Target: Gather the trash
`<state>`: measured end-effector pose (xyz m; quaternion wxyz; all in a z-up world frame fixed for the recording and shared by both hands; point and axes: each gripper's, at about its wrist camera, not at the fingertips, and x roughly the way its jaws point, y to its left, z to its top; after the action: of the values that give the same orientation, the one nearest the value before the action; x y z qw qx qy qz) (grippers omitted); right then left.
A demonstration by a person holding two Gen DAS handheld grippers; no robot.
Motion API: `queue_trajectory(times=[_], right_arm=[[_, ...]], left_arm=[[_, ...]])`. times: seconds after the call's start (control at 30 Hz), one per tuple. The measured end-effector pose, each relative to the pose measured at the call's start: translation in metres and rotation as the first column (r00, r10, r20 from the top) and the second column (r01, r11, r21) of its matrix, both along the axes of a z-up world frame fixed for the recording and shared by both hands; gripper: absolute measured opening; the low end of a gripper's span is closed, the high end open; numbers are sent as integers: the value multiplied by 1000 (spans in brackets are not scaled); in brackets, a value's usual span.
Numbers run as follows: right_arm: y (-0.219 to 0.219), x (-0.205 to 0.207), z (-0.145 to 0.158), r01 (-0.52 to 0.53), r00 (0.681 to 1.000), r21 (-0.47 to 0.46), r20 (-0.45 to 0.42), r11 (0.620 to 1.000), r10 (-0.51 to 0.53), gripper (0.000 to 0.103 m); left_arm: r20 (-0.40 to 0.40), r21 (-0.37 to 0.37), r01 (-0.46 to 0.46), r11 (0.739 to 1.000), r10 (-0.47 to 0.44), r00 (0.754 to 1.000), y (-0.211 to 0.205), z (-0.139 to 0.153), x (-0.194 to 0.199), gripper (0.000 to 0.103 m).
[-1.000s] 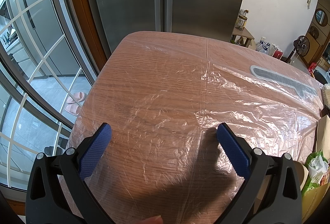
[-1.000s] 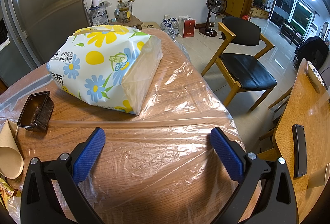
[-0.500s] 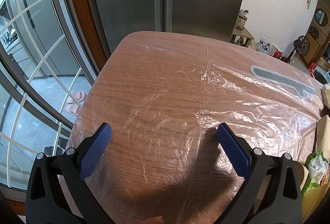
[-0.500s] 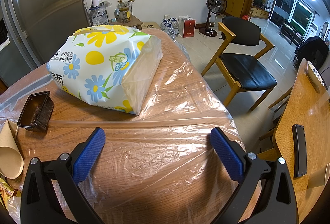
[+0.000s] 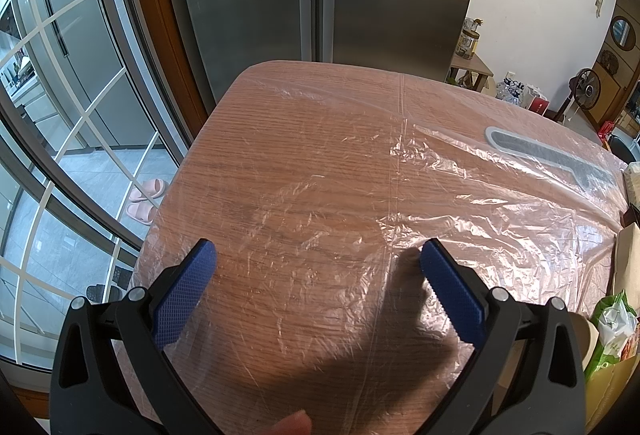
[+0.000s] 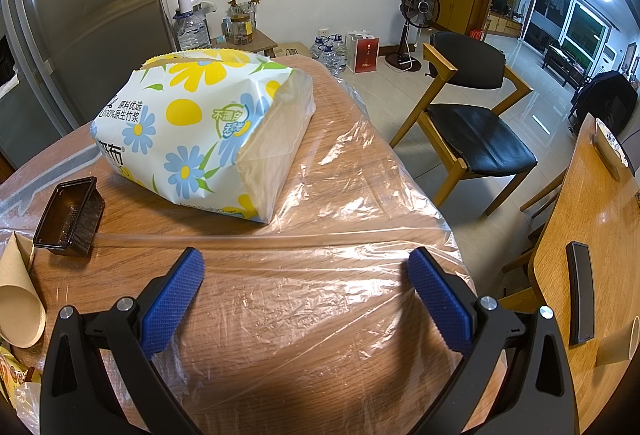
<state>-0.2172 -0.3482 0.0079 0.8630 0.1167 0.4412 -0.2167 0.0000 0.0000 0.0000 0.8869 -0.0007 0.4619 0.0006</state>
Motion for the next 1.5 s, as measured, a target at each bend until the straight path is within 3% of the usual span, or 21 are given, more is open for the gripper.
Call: queue_trajectory(times=[0.57, 0.77, 0.97, 1.07, 1.17, 1.33, 1.5], right_arm=[[-6, -2, 5, -10, 1000, 18, -3, 1000, 11, 99], [-10, -33, 54, -42, 992, 22, 116, 999, 39, 99], [28, -84, 110, -215, 950, -53, 218, 975, 222, 99], [52, -111, 117, -268, 935, -66, 224, 961, 276, 99], [70, -129, 108, -299, 931, -51, 204, 953, 303, 99], [99, -135, 82, -358, 922, 18, 163, 934, 351, 99], [113, -122, 59, -371, 923, 58, 128, 927, 362, 99]], left_arm=[[-1, 3, 19, 1000, -19, 1000, 0, 0, 1, 102], [86, -26, 16, 1000, -13, 996, 14, 33, -10, 101], [174, -61, 123, 990, -111, 978, 8, 78, -65, 101], [198, -69, 219, 973, -202, 959, -9, 92, -108, 101], [168, -112, 303, 946, -282, 945, -26, 92, -150, 101], [76, -151, 435, 888, -428, 901, -66, 68, -204, 101], [28, -149, 464, 873, -465, 885, -90, 43, -223, 101]])
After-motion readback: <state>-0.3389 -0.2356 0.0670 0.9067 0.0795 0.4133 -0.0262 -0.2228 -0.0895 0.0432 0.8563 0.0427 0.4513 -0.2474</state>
